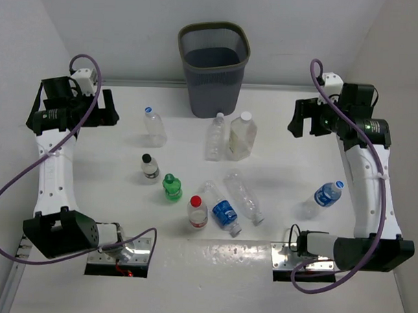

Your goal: Put the plastic bottles in the bin

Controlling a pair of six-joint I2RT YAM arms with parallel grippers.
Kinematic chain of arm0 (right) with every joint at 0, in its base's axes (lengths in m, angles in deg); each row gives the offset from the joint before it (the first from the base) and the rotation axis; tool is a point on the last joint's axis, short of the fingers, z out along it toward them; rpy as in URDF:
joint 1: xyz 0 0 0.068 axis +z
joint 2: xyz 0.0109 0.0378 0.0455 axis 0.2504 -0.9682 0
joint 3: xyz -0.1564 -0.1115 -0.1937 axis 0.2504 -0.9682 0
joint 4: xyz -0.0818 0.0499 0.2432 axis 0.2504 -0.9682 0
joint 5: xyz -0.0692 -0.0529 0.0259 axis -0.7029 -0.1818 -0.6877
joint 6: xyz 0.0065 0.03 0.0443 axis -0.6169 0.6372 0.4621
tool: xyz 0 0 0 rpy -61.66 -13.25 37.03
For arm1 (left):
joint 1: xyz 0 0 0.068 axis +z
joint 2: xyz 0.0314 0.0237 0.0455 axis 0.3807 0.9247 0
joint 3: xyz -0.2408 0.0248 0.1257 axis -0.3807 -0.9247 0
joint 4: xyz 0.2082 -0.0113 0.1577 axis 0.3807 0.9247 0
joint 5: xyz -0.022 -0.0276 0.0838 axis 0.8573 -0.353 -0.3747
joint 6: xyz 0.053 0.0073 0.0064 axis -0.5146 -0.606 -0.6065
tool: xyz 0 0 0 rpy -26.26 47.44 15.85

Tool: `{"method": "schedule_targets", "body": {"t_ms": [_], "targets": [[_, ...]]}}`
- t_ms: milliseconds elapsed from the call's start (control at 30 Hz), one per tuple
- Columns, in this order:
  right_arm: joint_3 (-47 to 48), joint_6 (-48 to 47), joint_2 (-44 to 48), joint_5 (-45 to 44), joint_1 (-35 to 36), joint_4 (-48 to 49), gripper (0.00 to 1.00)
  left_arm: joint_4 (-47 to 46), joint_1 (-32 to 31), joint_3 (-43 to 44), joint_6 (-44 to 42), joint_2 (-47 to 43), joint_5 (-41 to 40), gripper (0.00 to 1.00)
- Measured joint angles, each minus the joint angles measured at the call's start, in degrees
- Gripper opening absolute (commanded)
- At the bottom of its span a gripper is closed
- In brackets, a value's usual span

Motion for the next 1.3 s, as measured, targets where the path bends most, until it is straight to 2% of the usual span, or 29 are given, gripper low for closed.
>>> {"method": "schedule_targets", "body": {"t_ms": [200, 367, 533, 700, 1100, 1200, 1300], "targets": [[0.04, 5.99, -2.54, 0.02, 5.35, 3.26, 0.97, -0.31, 0.87, -1.07, 0.11, -0.52, 0.46, 0.99], [3.13, 10.08, -10.21, -1.53, 10.10, 5.73, 1.00, -0.52, 2.05, -2.40, 0.09, -1.11, 2.12, 0.99], [4.00, 11.08, -15.43, -4.92, 15.52, 6.03, 1.00, -0.63, 2.80, -3.52, 0.13, -1.14, 3.45, 0.99], [8.72, 11.08, -21.11, -6.73, 19.82, 6.32, 1.00, -0.74, 3.52, -3.52, 0.42, -1.14, 4.55, 0.99], [12.09, 8.83, -26.18, -11.26, 23.56, 8.24, 0.99, -0.76, 5.11, -4.07, 0.11, -1.16, 6.03, 0.99], [12.15, 8.35, -27.32, -11.80, 23.96, 8.37, 0.96, -0.83, 5.40, -4.22, 0.00, -1.16, 6.21, 0.99], [12.20, 7.78, -28.09, -12.52, 24.20, 8.37, 0.89, -0.90, 5.73, -4.70, -0.17, -1.18, 6.34, 0.99]]}}
